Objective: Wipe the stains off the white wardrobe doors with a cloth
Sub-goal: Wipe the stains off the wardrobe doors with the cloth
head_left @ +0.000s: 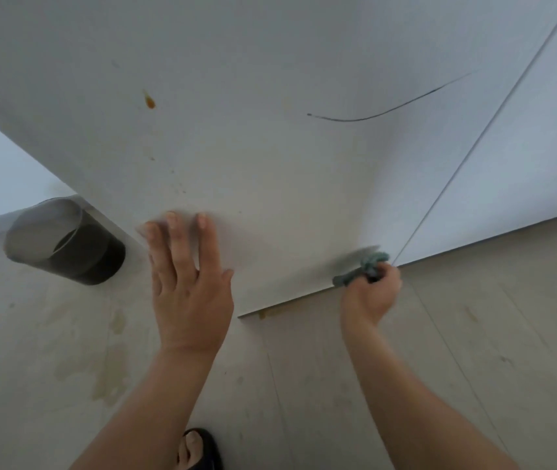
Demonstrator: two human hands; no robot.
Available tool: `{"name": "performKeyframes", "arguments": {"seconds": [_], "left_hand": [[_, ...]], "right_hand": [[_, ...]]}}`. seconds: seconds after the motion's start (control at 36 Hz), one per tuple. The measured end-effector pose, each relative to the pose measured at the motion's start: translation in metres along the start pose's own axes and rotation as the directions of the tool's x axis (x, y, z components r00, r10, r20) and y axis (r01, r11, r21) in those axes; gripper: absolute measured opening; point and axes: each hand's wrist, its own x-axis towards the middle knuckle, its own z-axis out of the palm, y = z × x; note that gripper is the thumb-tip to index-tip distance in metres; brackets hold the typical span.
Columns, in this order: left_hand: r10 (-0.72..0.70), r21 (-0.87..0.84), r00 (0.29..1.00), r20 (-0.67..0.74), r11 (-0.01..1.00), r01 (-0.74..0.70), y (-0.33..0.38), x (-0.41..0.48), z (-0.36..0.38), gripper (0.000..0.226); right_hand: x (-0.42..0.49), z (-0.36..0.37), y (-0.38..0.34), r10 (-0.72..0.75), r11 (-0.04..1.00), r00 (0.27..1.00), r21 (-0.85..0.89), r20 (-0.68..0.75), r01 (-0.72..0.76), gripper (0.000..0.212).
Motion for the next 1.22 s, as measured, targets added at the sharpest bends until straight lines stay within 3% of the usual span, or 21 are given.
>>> {"name": "performKeyframes", "arguments": {"seconds": [0.06,0.11,0.28,0.44,0.69,0.89,1.08,1.22], "left_hand": [[0.003,0.038,1.0,-0.003,0.999,-0.003,-0.001,0.0,0.003,0.125],[-0.003,0.06,1.0,-0.009,0.998,0.003,-0.002,-0.001,0.004,0.127],[0.007,0.096,1.0,0.016,0.995,-0.009,0.0,0.001,0.004,0.136],[0.001,0.127,1.0,0.026,0.992,-0.004,0.003,0.002,0.003,0.136],[0.017,0.131,0.999,0.032,0.991,-0.021,0.0,0.001,0.004,0.133],[0.0,0.13,1.0,0.03,0.992,-0.003,0.003,0.001,0.005,0.137],[-0.006,0.133,0.999,0.042,0.991,0.001,0.003,0.0,0.006,0.134],[-0.025,0.143,0.999,0.033,0.99,0.02,0.004,-0.001,0.008,0.135]], "right_hand": [[0.041,-0.012,-0.002,-0.017,0.998,0.99,-0.06,-0.142,0.008,0.033],[0.073,-0.019,-0.008,-0.049,0.998,0.984,-0.044,-0.174,0.041,0.036],[0.068,-0.008,-0.012,-0.089,0.992,0.996,-0.09,-0.02,0.086,0.04],[0.002,0.008,0.013,-0.26,0.958,0.949,-0.08,0.18,0.277,0.038],[0.005,0.011,0.001,-0.195,0.978,0.979,-0.063,0.062,0.199,0.037],[-0.048,0.024,0.021,-0.24,0.965,0.939,-0.041,0.246,0.258,0.038],[-0.052,0.033,0.01,-0.141,0.989,0.978,-0.02,0.154,0.146,0.04],[-0.1,0.042,0.028,-0.228,0.971,0.913,0.008,0.339,0.24,0.042]]}}
